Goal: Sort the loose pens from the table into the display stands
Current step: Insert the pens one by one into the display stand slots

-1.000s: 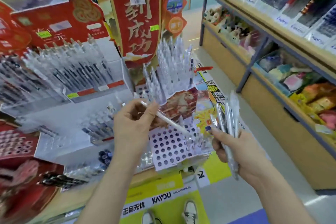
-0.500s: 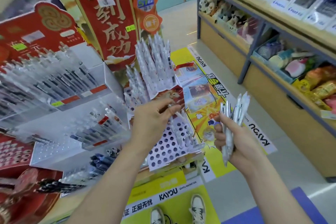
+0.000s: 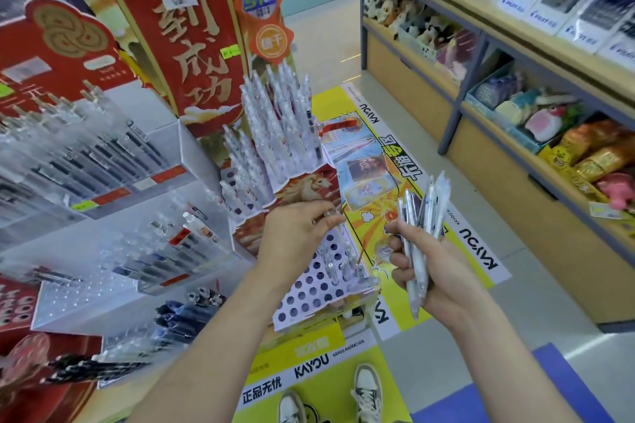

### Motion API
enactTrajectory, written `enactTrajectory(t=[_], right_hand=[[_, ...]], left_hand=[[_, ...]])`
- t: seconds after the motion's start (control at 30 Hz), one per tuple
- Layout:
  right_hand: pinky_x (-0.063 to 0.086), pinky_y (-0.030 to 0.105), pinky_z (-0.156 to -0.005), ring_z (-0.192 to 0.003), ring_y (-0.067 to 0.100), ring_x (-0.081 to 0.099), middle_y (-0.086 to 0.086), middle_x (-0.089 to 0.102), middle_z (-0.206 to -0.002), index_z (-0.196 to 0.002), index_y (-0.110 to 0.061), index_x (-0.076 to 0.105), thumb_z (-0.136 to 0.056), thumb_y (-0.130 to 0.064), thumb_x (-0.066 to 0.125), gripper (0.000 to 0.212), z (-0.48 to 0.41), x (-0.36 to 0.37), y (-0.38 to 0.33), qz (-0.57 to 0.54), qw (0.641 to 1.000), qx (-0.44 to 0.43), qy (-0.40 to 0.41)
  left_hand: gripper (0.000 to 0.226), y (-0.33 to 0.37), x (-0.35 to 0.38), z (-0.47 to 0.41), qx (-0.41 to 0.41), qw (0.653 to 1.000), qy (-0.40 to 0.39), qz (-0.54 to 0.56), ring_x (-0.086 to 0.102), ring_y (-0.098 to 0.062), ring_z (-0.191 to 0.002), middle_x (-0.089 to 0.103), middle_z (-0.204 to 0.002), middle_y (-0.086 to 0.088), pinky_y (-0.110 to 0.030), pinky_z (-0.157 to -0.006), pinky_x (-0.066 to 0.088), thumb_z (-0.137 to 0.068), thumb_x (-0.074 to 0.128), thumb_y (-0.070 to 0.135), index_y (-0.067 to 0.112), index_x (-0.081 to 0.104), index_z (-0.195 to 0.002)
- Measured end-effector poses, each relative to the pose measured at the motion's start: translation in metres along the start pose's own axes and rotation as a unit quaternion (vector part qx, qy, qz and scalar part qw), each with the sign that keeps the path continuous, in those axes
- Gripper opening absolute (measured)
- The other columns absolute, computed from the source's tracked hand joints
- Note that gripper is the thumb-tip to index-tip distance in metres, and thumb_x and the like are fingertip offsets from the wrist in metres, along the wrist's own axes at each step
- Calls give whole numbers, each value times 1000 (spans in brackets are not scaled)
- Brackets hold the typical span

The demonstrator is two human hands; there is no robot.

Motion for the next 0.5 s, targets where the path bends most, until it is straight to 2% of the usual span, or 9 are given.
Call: enactTrajectory(t=[0.13, 0.23, 0.3, 0.43, 0.5], right_hand=[[33, 16, -37, -51, 10, 42, 4, 51, -70, -91, -4, 67, -78, -17, 66, 18, 1, 3, -2, 10, 1000, -2, -3], [33, 17, -36, -50, 10, 42, 3, 51, -69, -93, -3, 67, -86, -13, 62, 13, 1, 3, -3, 21, 1000, -2, 4], [33, 17, -37, -50, 10, 42, 3, 51, -69, -94, -2, 66, -89, -12, 60, 13, 2, 2, -4, 24, 1000, 0, 7], [34, 17, -37, -51, 10, 43, 3, 51, -69, -97, -1, 67, -79, -16, 66, 23, 3, 2, -5, 29, 1000, 2, 0], [34, 17, -37, -50, 10, 43, 3, 51, -69, -97, -1, 67, -76, -17, 67, 27, 4, 2, -5, 32, 999, 2, -2]], left_hand=[[28, -2, 1, -1, 23, 999, -21, -32, 67, -15, -74, 73, -80, 2, -33, -64, 52, -85, 60, 39, 15, 74, -89], [26, -1, 2, -3, 34, 999, -34, -26, 68, -17, -83, 74, -89, 1, -30, -72, 51, -87, 63, 35, 14, 74, -96], [25, 0, 2, -5, 40, 998, -40, -23, 67, -20, -83, 73, -88, -2, -31, -73, 52, -87, 63, 33, 12, 75, -95], [25, 0, 0, -6, 48, 998, -15, -34, 66, -19, -77, 71, -84, -2, -31, -69, 54, -85, 63, 32, 12, 76, -91], [20, 0, -1, -5, 32, 999, -13, -17, 65, -16, -79, 73, -85, -1, -32, -72, 52, -86, 68, 29, 12, 76, -91]])
Point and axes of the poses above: each hand's wrist, its own z-axis away from the middle knuckle, its own x-axis out of the palm, y = z × x, the point moved 1 cm from there along -z, towards the middle knuckle
